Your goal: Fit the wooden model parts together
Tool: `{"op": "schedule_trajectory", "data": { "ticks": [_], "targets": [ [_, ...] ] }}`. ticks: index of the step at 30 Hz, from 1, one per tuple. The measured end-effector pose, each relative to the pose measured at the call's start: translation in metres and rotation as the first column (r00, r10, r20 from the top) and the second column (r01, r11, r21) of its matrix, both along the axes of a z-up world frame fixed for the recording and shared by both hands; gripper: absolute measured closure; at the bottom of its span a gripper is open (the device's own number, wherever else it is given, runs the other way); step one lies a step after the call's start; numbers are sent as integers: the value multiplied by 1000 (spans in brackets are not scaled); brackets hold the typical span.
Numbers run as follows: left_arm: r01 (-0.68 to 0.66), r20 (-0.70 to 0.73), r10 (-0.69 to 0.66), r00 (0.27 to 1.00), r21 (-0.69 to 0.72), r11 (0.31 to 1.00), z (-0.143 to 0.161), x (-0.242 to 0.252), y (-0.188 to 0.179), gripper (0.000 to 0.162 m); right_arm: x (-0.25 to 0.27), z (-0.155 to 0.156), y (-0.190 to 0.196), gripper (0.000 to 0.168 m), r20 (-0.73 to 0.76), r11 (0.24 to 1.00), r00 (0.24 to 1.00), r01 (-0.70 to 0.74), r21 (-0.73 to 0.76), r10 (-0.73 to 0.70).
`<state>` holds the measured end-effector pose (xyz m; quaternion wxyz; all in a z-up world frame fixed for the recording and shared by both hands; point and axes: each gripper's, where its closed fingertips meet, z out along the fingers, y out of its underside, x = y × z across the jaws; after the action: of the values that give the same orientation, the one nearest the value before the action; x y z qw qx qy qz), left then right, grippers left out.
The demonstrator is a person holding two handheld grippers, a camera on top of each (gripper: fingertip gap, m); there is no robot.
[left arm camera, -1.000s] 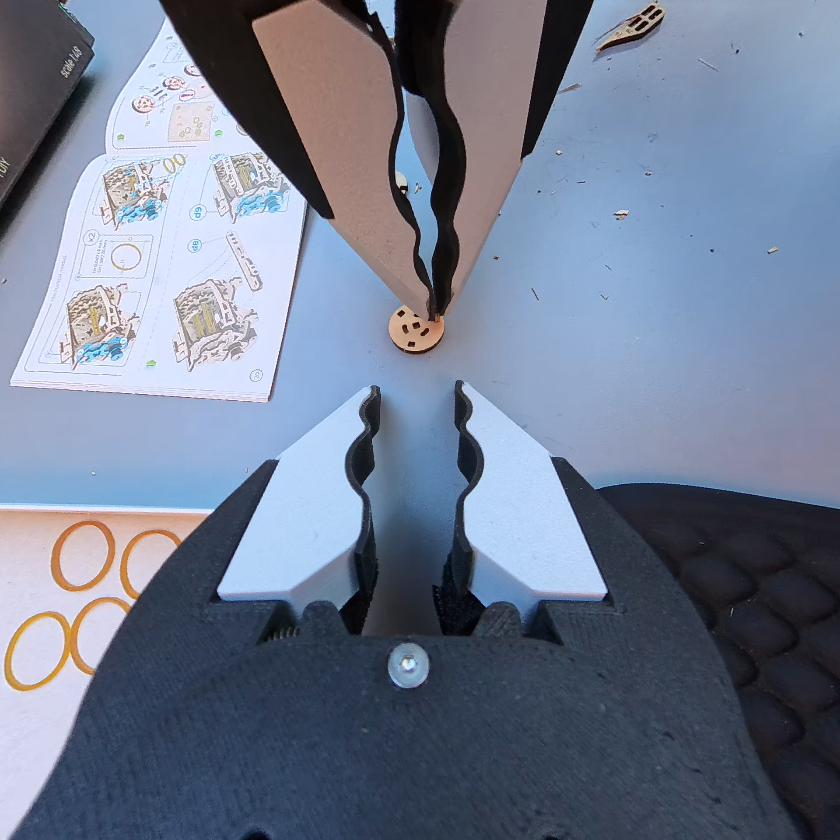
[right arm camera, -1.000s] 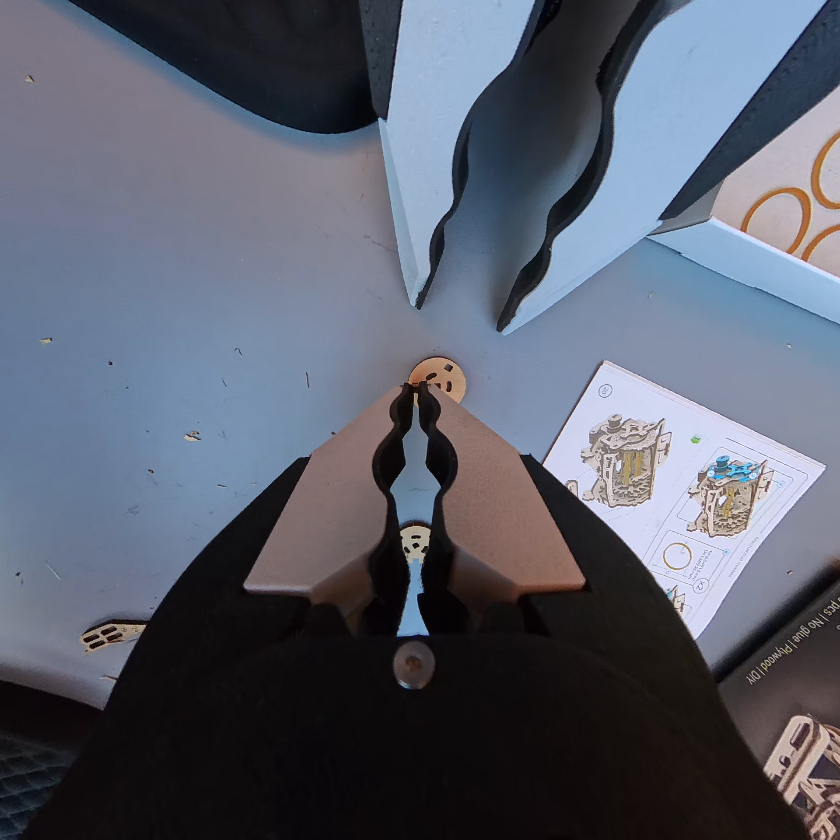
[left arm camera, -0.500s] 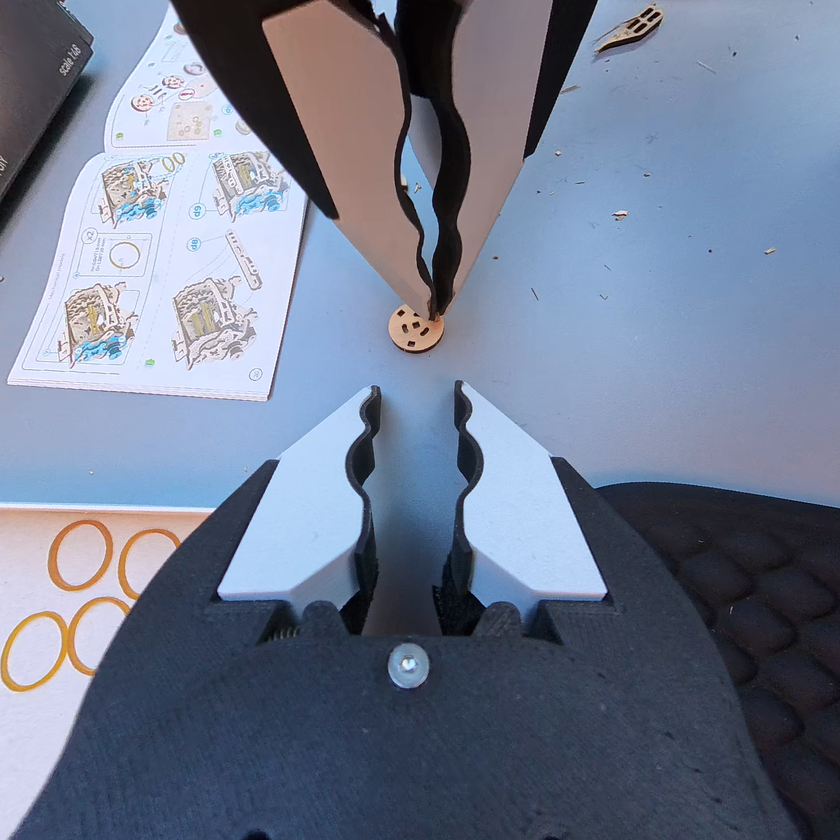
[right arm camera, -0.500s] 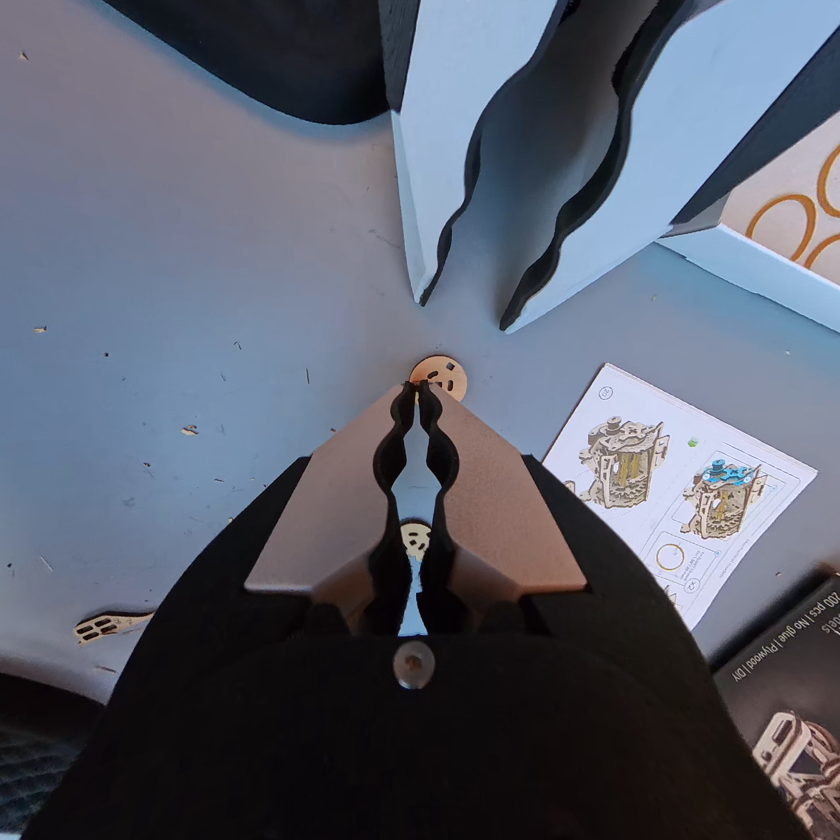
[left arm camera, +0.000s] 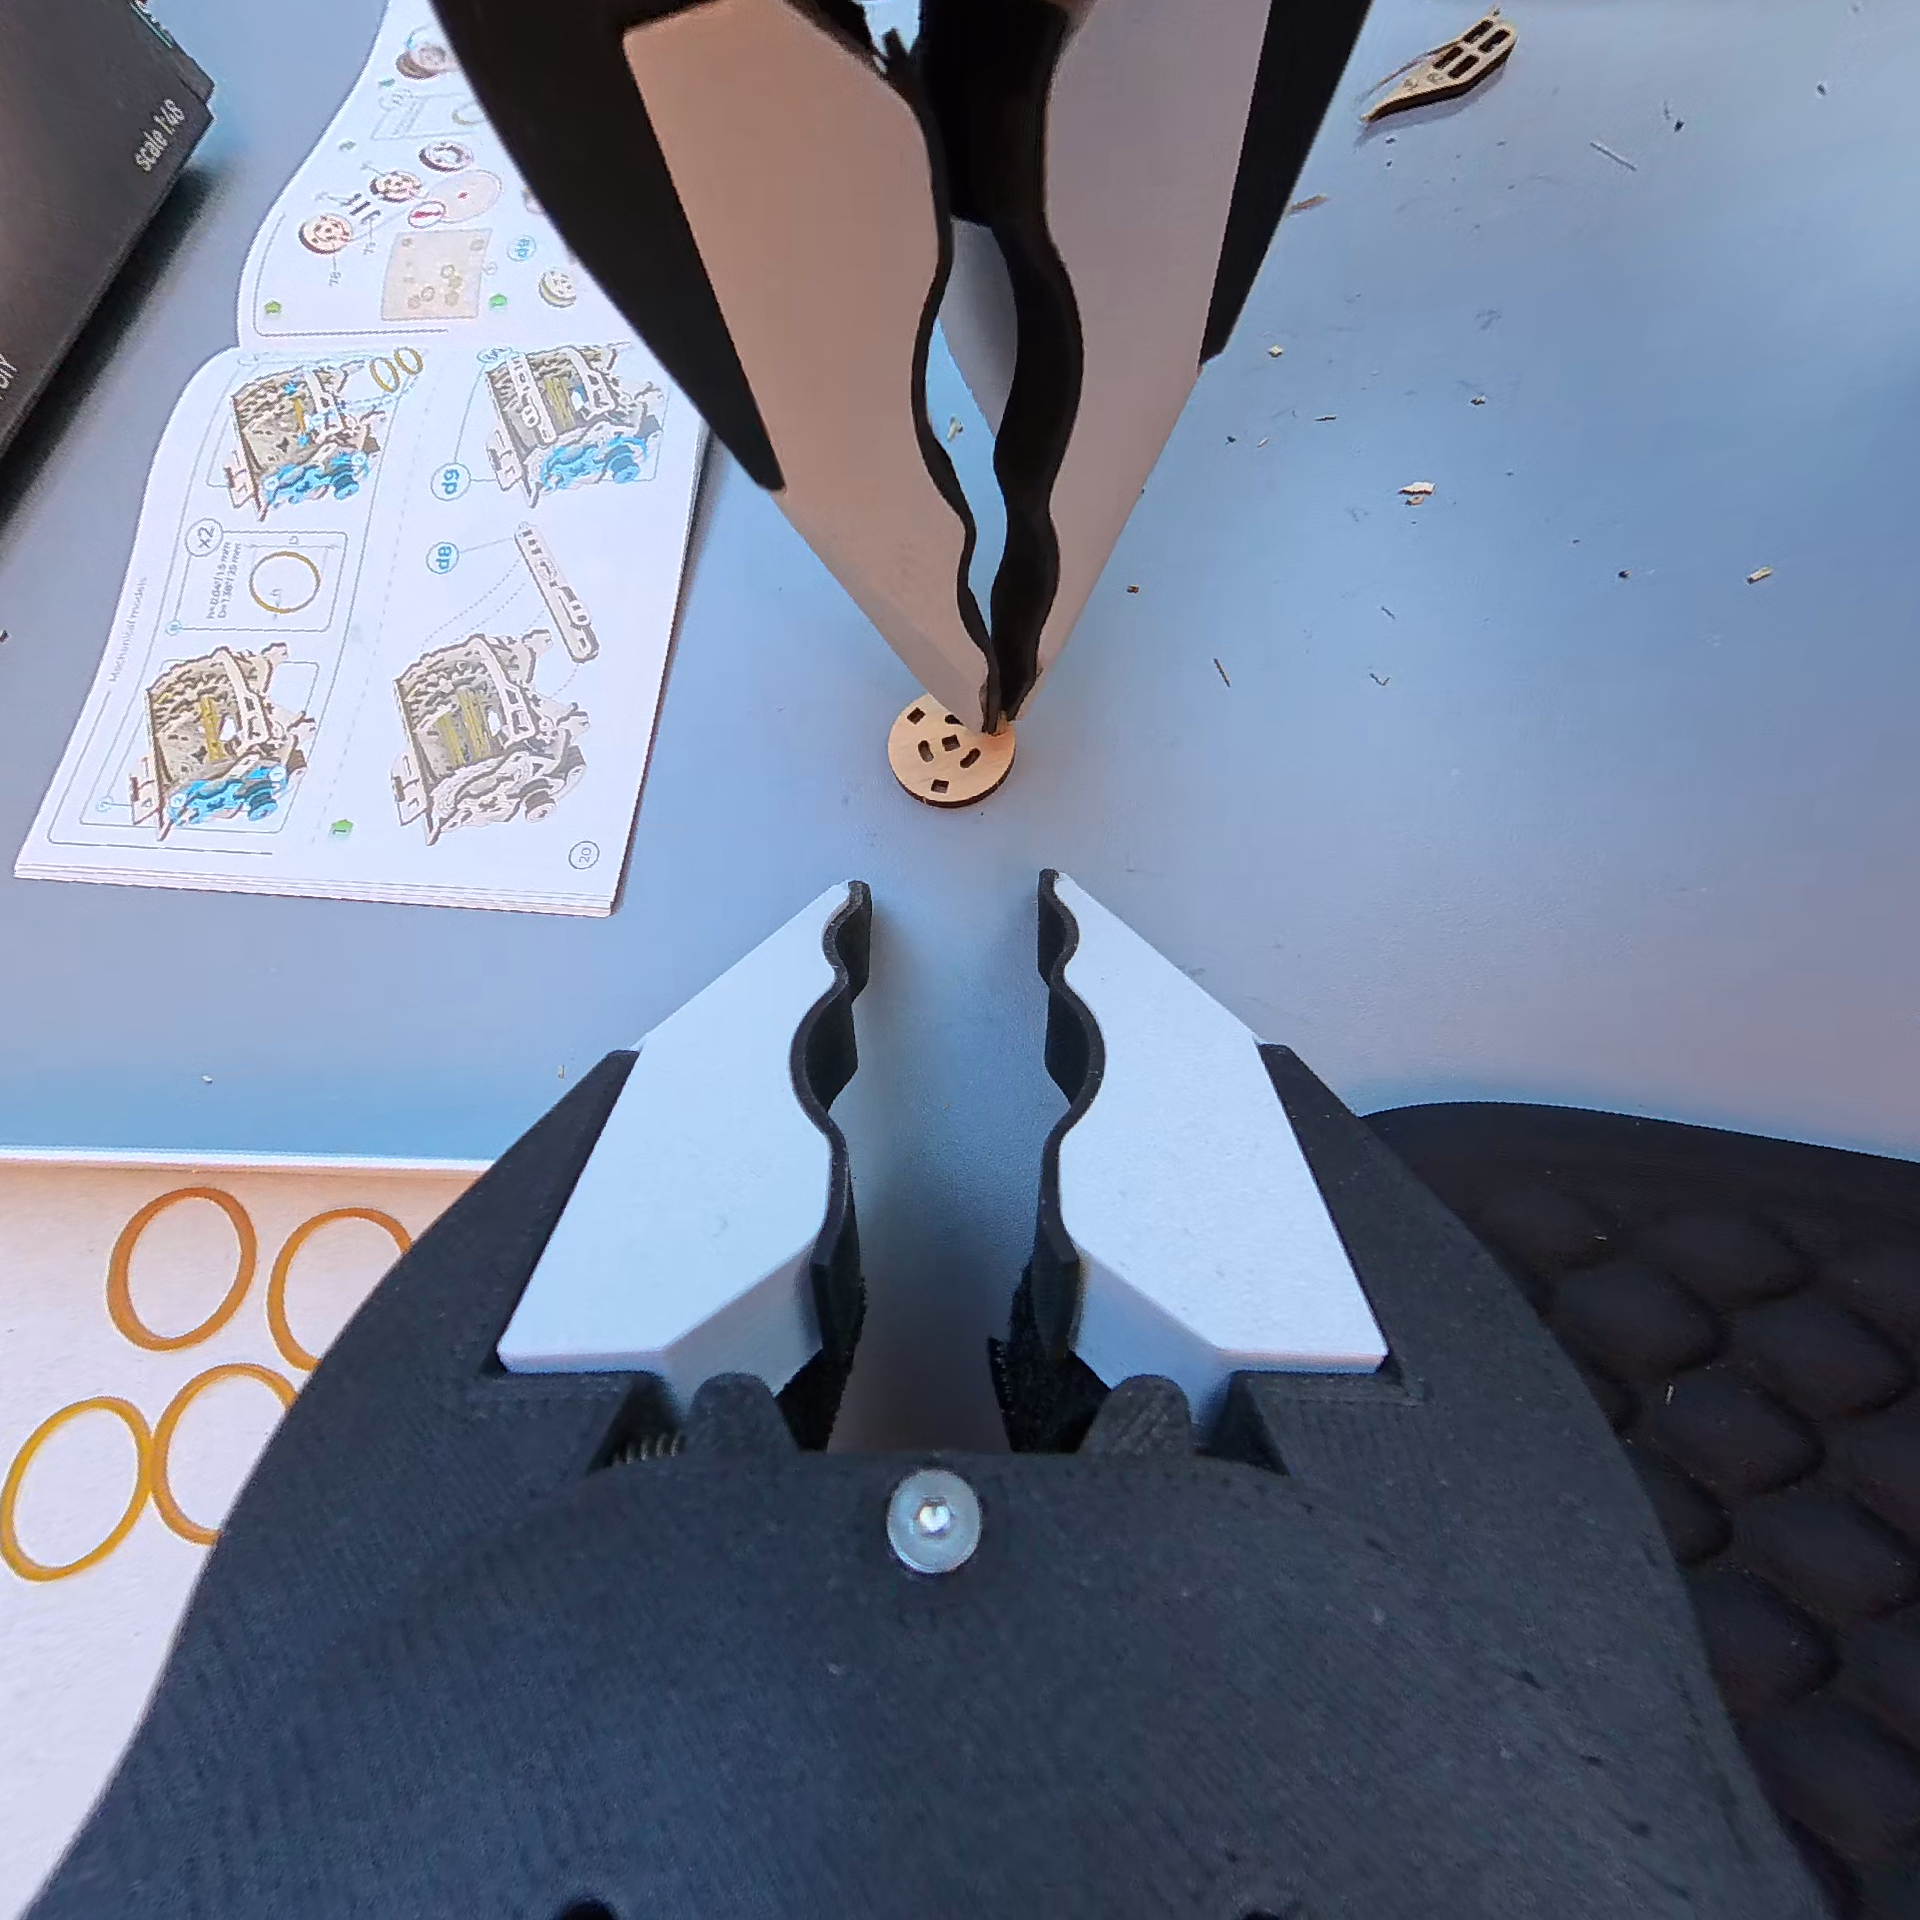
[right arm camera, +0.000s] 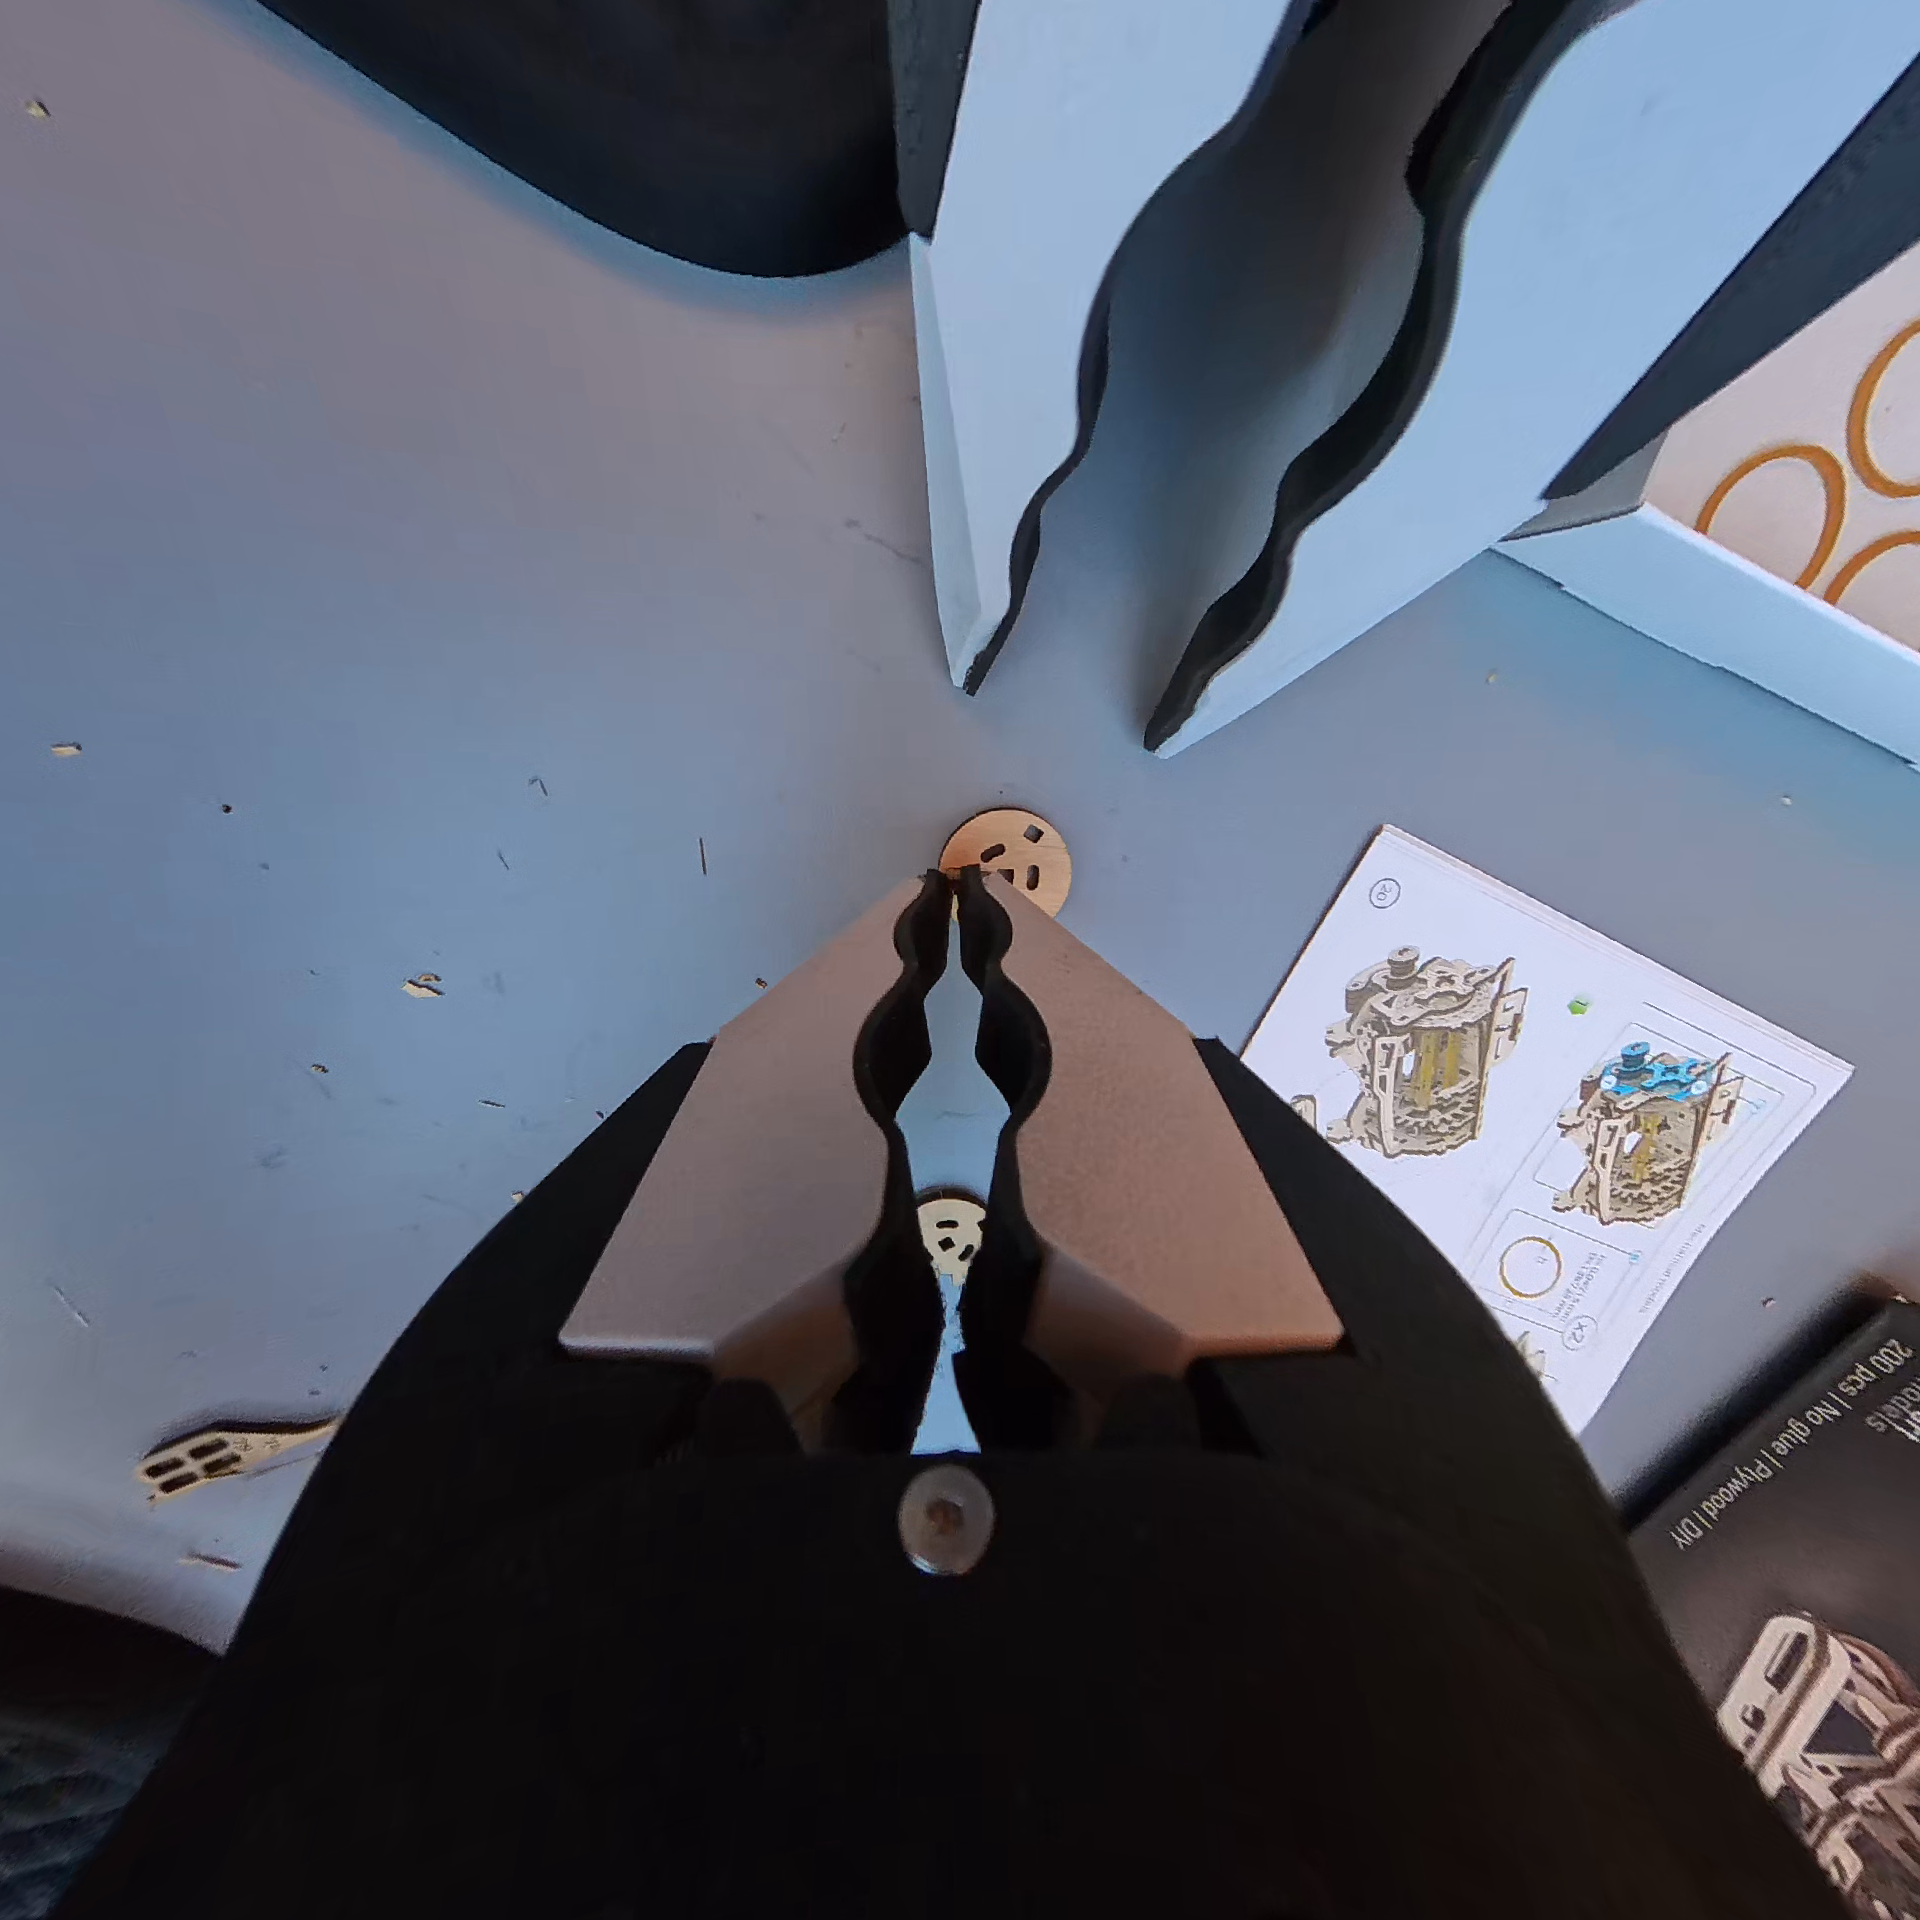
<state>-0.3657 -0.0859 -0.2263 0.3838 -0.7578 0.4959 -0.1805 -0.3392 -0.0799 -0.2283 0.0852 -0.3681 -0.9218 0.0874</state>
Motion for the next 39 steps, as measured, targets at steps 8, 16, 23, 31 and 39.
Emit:
{"op": "schedule_trajectory", "data": {
  "ticks": [8,16,23,31,39],
  "targets": [
    [0,1,0,1000,-1,1000,0,0,0,131,1,-1,0,166,90,993,996,17,-115,-6],
    [0,6,0,1000,-4,1000,0,1,0,131,1,-2,0,167,171,995,985,38,-94,-21],
    [-1,-37,2,999,26,1000,1,-5,-1,127,0,-2,0,166,114,997,992,66,-49,-60],
    [-9,-5,9,1000,11,1000,1,-8,0,127,-7,0,-3,139,-4,992,996,86,-94,-86],
    [-8,1,8,1000,3,1000,0,-8,-1,128,-9,17,-2,151,-149,958,983,64,-280,-110]
  ]
}}
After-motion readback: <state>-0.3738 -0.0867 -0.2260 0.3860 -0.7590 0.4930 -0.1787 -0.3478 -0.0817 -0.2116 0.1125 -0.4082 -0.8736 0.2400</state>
